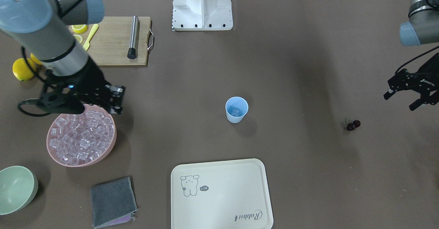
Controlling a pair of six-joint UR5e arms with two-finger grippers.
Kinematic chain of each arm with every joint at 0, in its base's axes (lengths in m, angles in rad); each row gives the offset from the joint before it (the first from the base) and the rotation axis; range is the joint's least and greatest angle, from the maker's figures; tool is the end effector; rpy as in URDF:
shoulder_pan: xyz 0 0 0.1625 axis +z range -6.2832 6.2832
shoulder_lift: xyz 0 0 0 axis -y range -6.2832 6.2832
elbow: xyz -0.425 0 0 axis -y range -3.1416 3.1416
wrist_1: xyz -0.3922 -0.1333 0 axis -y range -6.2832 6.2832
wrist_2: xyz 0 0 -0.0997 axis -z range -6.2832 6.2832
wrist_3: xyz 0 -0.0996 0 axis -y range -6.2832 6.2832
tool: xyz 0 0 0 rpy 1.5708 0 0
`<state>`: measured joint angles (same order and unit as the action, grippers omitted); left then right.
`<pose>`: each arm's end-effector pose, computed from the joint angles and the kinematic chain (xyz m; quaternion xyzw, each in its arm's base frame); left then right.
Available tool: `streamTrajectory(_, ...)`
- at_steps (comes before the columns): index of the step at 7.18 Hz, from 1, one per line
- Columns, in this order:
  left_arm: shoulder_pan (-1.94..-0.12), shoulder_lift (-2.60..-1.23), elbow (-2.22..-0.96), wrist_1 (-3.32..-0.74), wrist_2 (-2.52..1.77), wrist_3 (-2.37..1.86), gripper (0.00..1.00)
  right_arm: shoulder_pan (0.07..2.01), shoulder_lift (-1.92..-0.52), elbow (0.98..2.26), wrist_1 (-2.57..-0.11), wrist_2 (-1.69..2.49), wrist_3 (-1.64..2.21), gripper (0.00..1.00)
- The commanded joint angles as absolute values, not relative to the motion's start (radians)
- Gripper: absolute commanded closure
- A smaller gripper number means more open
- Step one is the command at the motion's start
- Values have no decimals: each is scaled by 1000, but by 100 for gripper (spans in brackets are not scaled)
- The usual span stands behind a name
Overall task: Put ice and cherries in cup
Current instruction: 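Carry the ice cube with the right gripper over the light-blue cup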
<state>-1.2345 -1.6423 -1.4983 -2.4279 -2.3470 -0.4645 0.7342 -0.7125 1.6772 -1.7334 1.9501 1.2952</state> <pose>0.1188 -0.5322 0.5581 0.2196 0.4668 0.1028 0.8504 -0.4408 -0.5277 0.1106 0.0335 -0.4195 0.1338 0.8972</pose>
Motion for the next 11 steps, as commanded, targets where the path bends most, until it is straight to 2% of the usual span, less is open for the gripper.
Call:
streamTrajectory(1, -1232, -1667, -1454, -2431, -2347, -462, 2, 565, -510, 1480, -1744, 1745, 1379, 100)
streamTrajectory(2, -1230, -1669, -1448, -2431, -2347, -463, 2, 546, -450, 1369, -1703, 1729, 1390, 100)
streamTrajectory(3, -1230, -1669, -1448, -2431, -2347, -465, 2, 535, -451, 1333, -1650, 1721, 1390, 100)
streamTrajectory(8, -1229, -1664, -1451, -2434, -2347, -463, 2, 523, -443, 1309, -1641, 1694, 1382, 100)
streamTrajectory(11, -1227, -1664, -1451, -2434, -2349, -463, 2, 517, -440, 1240, -1546, 1667, 1388, 97)
